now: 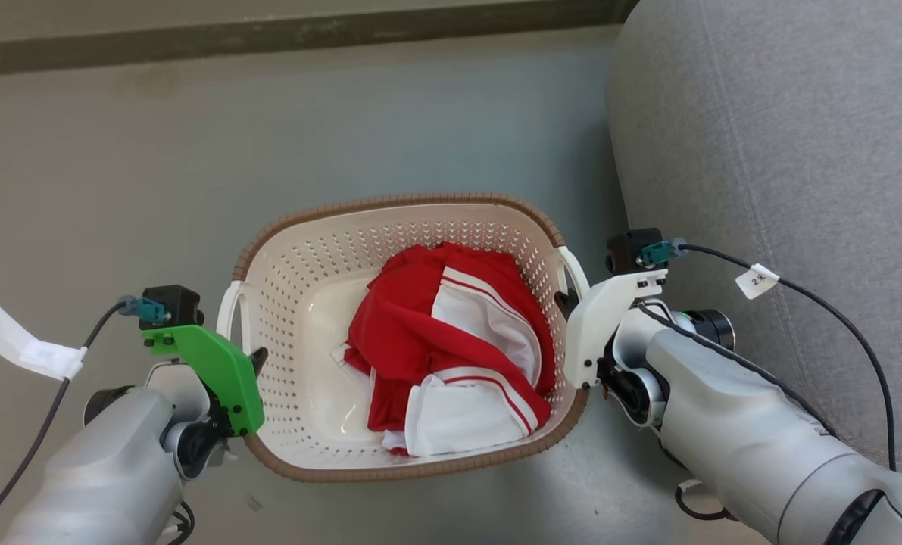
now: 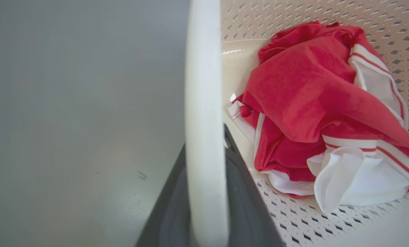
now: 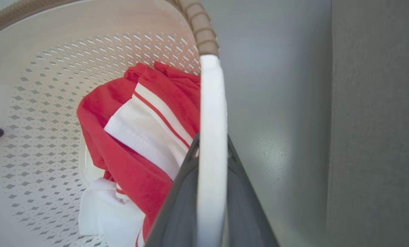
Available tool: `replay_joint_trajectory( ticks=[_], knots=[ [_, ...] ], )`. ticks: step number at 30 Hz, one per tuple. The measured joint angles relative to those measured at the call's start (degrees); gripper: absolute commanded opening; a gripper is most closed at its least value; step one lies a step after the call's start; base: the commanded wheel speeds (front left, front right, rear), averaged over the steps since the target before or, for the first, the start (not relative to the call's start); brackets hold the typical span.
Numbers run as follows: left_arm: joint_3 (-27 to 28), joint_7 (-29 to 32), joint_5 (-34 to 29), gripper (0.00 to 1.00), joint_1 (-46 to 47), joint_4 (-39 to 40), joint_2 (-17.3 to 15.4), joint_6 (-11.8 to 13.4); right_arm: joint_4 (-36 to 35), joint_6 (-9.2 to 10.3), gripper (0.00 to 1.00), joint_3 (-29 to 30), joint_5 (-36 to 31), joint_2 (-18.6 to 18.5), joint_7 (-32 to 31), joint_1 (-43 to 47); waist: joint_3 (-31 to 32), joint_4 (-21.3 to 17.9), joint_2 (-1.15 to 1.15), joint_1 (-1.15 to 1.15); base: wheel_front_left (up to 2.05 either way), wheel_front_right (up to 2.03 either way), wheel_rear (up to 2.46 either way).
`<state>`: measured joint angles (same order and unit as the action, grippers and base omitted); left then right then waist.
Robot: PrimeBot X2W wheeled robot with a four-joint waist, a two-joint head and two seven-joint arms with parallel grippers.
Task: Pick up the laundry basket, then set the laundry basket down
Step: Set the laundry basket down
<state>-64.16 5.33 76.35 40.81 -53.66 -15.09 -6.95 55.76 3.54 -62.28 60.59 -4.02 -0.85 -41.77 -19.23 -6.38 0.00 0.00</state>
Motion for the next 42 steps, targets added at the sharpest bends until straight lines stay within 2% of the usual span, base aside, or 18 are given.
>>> replay_joint_trajectory(
  ticks=[17, 24, 42],
  knots=[
    [0.52, -8.82, -1.74, 0.0, 0.97, 3.93, -3.16, 0.0, -2.31, 2.14, 0.0, -1.11, 0.38, 0.21, 8.56, -1.54, -11.82, 0.09, 0.0, 0.0, 0.0, 0.0, 0.0],
    [0.35, -10.54, -2.47, 0.0, 2.29, 4.83, -4.22, 0.0, -2.68, 2.7, 0.0, -1.33, 0.4, 0.4, 11.88, -1.98, -16.16, 0.19, 0.0, 0.0, 0.0, 0.0, 0.0],
    [-0.44, -14.96, -2.75, 0.0, 5.38, 6.47, -5.9, 0.0, -3.36, 3.63, 0.0, -1.77, 0.42, 0.38, 14.68, -5.04, -25.92, 0.52, 0.0, 0.01, 0.0, 0.0, 0.0]
  ],
)
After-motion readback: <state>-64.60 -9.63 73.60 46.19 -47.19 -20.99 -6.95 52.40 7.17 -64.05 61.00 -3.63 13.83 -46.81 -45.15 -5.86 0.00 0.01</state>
